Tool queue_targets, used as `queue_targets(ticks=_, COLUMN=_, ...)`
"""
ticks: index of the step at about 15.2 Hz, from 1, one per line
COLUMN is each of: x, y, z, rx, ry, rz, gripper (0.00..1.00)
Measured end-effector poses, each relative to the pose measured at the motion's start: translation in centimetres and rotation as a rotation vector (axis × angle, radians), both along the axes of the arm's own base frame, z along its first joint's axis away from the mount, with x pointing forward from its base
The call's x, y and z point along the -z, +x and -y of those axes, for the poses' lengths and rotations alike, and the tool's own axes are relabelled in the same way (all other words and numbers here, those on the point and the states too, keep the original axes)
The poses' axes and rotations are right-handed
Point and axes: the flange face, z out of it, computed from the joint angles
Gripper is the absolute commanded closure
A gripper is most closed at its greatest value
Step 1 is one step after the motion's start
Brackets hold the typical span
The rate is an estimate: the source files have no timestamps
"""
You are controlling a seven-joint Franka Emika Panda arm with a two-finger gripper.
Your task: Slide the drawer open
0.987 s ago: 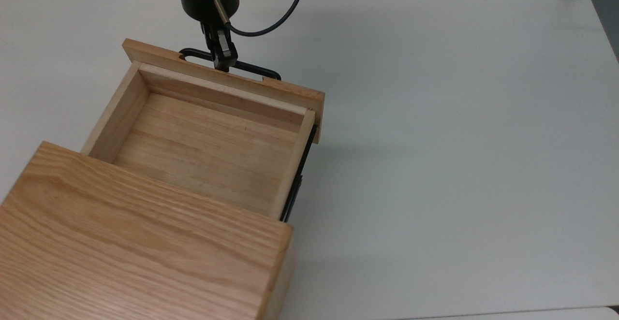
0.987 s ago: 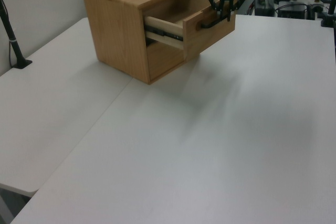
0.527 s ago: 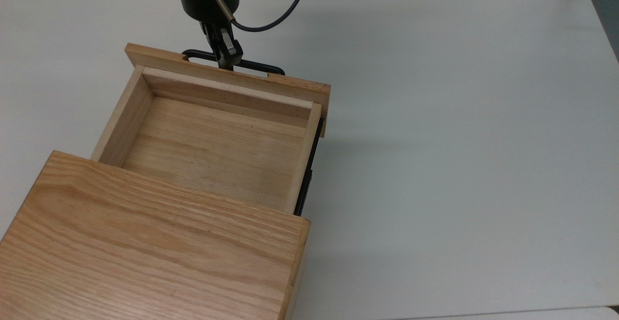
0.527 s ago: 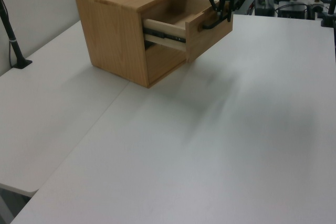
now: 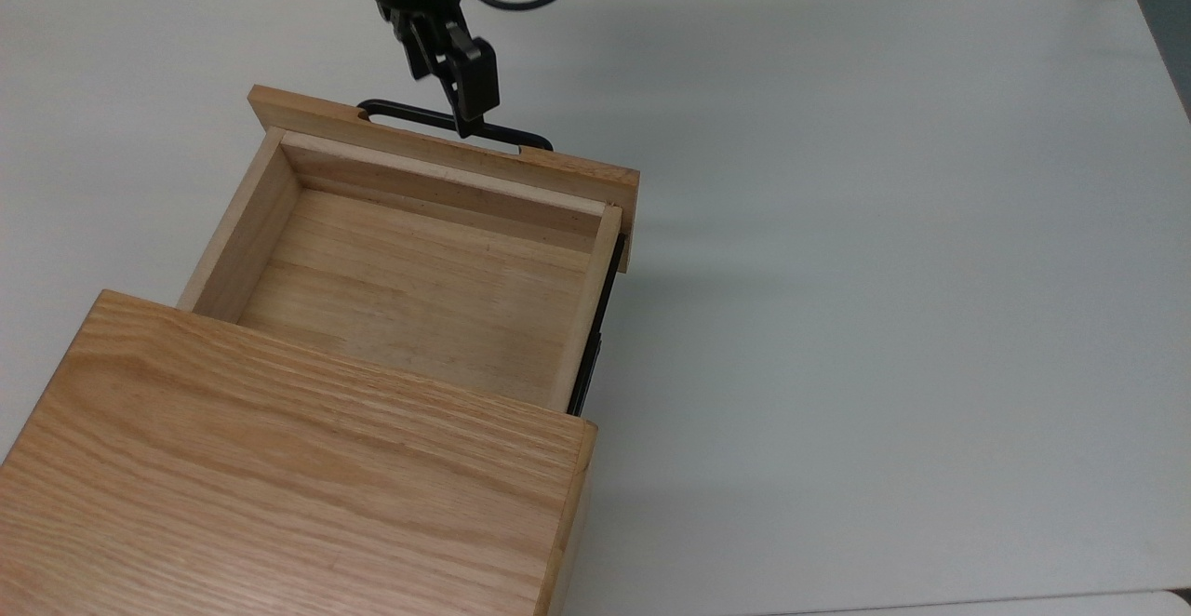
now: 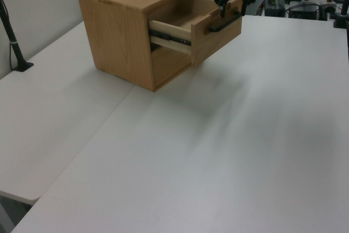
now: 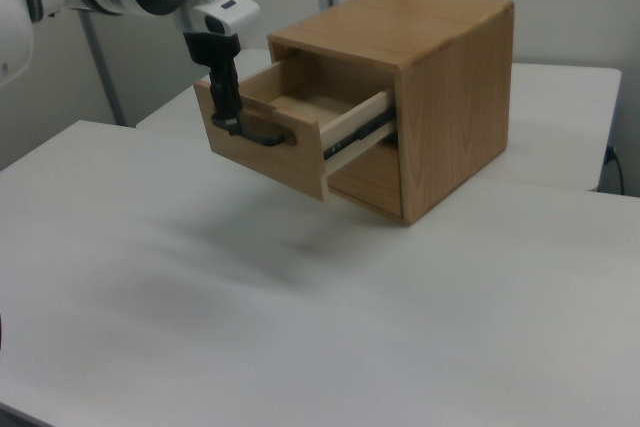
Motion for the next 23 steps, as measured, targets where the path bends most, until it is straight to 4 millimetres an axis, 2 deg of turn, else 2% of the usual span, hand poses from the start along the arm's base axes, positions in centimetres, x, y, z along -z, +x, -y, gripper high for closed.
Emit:
queue_targets(ticks=4, x=-1.2, y=-0.4, z=0.0, rx=-0.049, ry=-0.009, rz=0.020, gripper=0.00)
queue_targets(ticks=12, x=-3.0, y=-2.5, z=0.0, rx=-0.420, ry=-0.064, rz=-0.019, gripper=0.00)
queue_targets(ticks=19, x=-2.4, y=-4.7, z=1.3, rx=-0.723, ry=-0.150, rz=-0.074, gripper=0.00)
queue_targets(ticks=23, x=-2.4, y=-5.2, z=2.6, rx=-0.817, ry=-0.166, rz=-0.087, gripper=0.00)
